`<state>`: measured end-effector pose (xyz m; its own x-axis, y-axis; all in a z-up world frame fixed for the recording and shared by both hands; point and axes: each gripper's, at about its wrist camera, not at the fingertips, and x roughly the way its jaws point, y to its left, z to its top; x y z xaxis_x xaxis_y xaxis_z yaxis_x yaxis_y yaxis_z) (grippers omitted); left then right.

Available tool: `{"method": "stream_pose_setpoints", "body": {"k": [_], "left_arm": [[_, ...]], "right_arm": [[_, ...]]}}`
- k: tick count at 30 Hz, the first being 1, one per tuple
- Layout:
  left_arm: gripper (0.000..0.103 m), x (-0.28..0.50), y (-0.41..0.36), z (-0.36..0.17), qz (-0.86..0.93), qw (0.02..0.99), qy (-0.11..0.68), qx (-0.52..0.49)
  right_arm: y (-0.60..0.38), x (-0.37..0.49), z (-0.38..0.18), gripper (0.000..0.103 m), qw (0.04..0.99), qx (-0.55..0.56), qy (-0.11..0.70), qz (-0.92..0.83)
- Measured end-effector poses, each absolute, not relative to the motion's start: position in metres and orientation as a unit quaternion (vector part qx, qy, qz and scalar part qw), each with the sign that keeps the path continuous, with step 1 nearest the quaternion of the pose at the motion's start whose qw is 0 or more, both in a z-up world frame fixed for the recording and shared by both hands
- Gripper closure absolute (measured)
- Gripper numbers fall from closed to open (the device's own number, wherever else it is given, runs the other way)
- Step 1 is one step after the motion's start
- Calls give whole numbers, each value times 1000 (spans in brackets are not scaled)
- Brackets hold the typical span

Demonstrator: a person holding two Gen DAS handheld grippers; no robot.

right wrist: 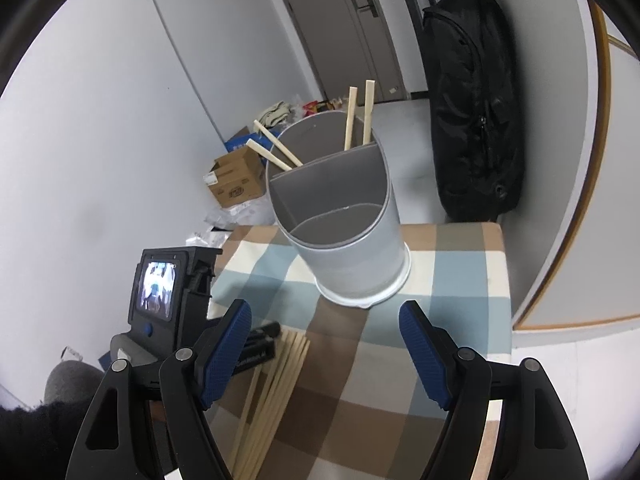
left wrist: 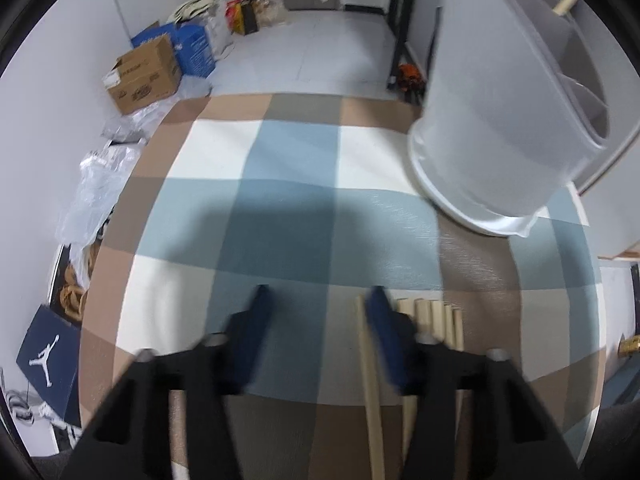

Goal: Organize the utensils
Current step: 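Close the left tool on one wooden stick while the right tool grasps another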

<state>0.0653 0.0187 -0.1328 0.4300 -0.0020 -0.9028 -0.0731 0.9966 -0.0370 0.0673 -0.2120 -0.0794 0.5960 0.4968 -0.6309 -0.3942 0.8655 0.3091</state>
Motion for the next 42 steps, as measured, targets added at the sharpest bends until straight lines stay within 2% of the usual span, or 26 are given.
{"method": "stream_pose_setpoints", "body": {"k": [1,3,4,14,15,18,21,30,32,34,39,40,42], "left_arm": [[89,65,18,-132,18,846,531,-35],[101,65,17,-132,7,845,533,-46],[101,66,20,-132,2,844,533,-58],[103,60,65,-125,-1,840,513,-176],[103,56,72,-120,1,844,502,-187],[103,51,83,-110,13,857,474,-204],[103,43,98,-99,20,864,442,-239],[103,42,125,-87,6,873,397,-283],[103,41,128,-87,0,871,398,-289],[103,39,135,-90,-10,862,406,-303],[103,38,150,-96,-17,839,428,-335],[103,39,153,-99,-14,836,432,-338],[103,39,154,-97,-13,835,437,-335]], "right_arm": [[-212,67,-81,27,890,65,376,250],[-210,67,-84,27,888,57,383,248],[-210,68,-86,27,886,53,389,248],[-186,70,-117,27,860,9,439,260],[-182,71,-120,28,856,4,444,264],[-168,73,-130,46,841,-10,464,278],[-153,72,-136,52,831,-18,473,293],[-107,93,-161,52,793,19,519,319],[-97,99,-165,55,794,4,524,309],[-90,104,-166,62,794,-8,530,299],[-72,117,-177,67,783,-39,555,280],[-71,119,-176,72,785,-43,554,275],[-69,122,-177,71,783,-45,560,268]]}}
